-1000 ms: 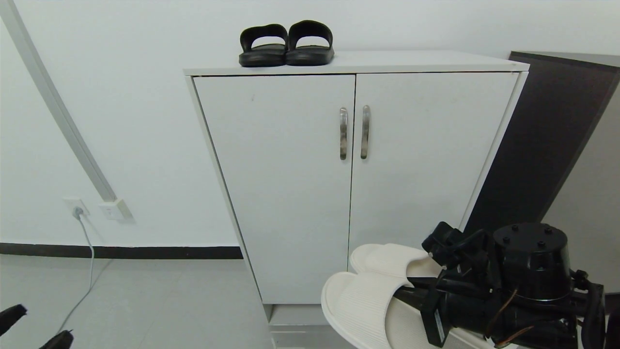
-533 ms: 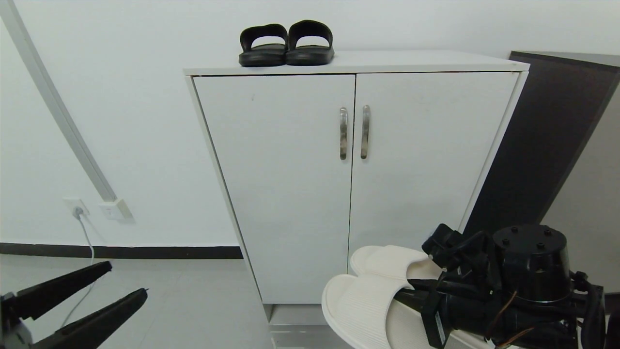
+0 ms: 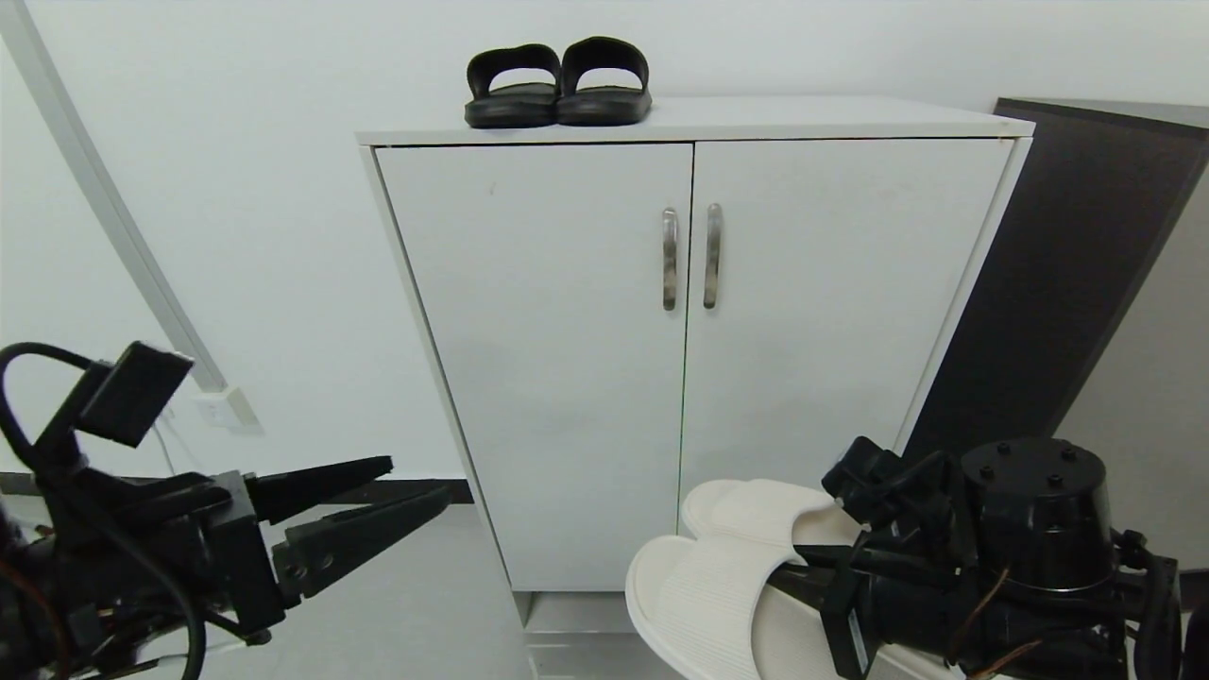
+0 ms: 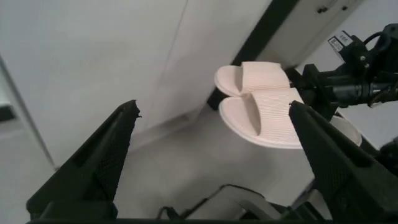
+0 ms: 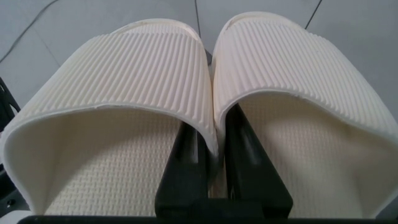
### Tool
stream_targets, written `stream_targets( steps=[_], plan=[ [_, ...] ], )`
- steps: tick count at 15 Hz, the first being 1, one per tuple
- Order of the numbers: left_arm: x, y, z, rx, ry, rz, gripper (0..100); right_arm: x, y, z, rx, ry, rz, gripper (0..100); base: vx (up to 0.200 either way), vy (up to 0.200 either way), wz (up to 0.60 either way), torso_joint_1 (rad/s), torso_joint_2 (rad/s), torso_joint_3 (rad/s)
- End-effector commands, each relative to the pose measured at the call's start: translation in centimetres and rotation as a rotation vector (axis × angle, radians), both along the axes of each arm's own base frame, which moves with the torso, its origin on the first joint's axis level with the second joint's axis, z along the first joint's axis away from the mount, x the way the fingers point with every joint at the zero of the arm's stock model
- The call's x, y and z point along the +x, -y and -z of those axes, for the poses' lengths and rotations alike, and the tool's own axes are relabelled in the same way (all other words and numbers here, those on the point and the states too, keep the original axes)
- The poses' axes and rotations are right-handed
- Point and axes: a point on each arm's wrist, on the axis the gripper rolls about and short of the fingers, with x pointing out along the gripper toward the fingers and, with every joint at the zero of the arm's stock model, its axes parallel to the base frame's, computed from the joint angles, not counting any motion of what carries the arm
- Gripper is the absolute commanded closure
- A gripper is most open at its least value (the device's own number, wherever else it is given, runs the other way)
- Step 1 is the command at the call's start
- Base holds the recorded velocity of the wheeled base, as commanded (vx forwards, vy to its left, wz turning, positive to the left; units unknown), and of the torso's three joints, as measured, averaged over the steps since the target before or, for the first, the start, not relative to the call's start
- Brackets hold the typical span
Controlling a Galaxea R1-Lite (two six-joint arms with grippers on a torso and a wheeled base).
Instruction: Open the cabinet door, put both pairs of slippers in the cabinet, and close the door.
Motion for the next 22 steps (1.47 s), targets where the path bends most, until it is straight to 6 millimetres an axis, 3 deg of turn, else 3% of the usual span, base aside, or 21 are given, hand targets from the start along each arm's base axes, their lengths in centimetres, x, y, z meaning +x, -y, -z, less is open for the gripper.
stream_targets(
  steps=[1, 9, 13, 17, 22],
  plan=[
    [2.0, 1.8, -0.3, 0.005, -0.032, 0.057, 0, 0.0, 0.0, -0.1, 0.002, 0.003, 0.000, 100, 0.000, 0.000, 0.00, 0.000, 0.00, 0.000],
    [6.2, 8.0, -3.2, -0.001, 0.033, 0.147, 0, -0.1, 0.1, 0.1, -0.018, 0.015, -0.012, 100, 0.000, 0.000, 0.00, 0.000, 0.00, 0.000],
    [7.4, 12.3, -4.4, -0.034, 0.053, 0.255, 0, -0.1, 0.1, 0.1, -0.019, 0.016, -0.012, 100, 0.000, 0.000, 0.00, 0.000, 0.00, 0.000],
    [10.6, 16.6, -4.5, -0.101, 0.098, 0.300, 0, -0.2, 0.2, 0.3, -0.025, 0.008, -0.012, 100, 0.000, 0.000, 0.00, 0.000, 0.00, 0.000],
    [13.2, 18.9, -6.2, -0.228, 0.042, 0.349, 0, -0.2, 0.2, 0.7, -0.033, -0.003, -0.013, 100, 0.000, 0.000, 0.00, 0.000, 0.00, 0.000]
  ],
)
